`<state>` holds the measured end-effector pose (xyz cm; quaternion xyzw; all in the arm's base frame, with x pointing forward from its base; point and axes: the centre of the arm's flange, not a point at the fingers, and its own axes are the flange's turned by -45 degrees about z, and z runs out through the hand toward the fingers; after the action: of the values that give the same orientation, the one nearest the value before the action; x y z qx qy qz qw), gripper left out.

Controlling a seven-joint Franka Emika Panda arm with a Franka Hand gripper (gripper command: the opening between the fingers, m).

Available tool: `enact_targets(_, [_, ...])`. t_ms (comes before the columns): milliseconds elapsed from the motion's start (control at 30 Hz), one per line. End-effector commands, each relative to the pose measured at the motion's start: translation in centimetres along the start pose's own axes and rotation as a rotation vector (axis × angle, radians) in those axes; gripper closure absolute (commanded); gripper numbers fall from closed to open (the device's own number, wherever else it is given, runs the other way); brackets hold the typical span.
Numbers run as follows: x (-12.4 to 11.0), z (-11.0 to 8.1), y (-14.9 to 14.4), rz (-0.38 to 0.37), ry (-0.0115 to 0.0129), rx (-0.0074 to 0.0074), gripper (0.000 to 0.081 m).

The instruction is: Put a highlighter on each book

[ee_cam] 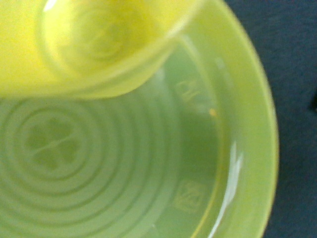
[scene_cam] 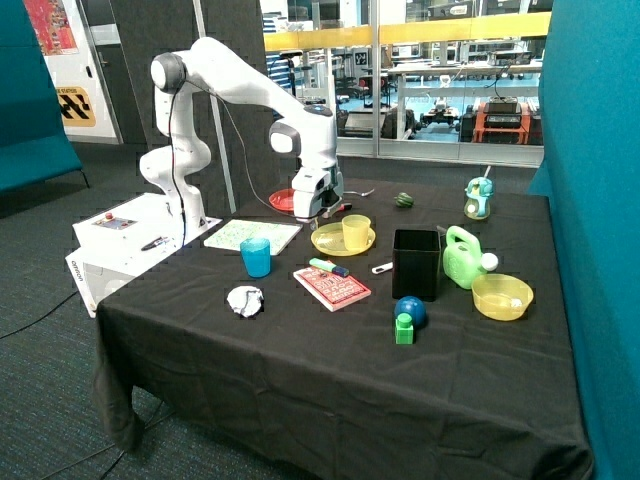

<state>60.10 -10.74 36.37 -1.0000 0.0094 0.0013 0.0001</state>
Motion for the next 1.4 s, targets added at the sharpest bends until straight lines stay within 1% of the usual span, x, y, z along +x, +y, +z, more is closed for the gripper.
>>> enact_targets(0, [-1.1,-1.6,-2.9,-0.07,0.0027,-0.0002,0.016])
enact_targets(267, [-2.0,-3.2,-5.0,-0.122,0.0027,-0.0003,0.0193])
enact_targets(433, [-2.8,-3.9,-7.2,-0.165,0.0027,-0.0003,0.0225])
enact_targets(567, [-3.5,-4.0,-9.3,-0.209,0.0027,-0.0004,0.0251])
enact_targets(667, [-3.8,-4.0,-10.7,-0.229,0.0027,-0.0004,0.0277])
enact_targets(833, [-4.2,-3.7,-13.1,-0.291,0.0027,-0.0005,0.0311])
enact_targets(1100, [-4.6,-2.8,-17.0,-0.375,0.0026,-0.0006,0.0339])
enact_targets(1367, [-5.2,-1.8,-20.4,-0.445,0.0026,-0.0007,0.0343])
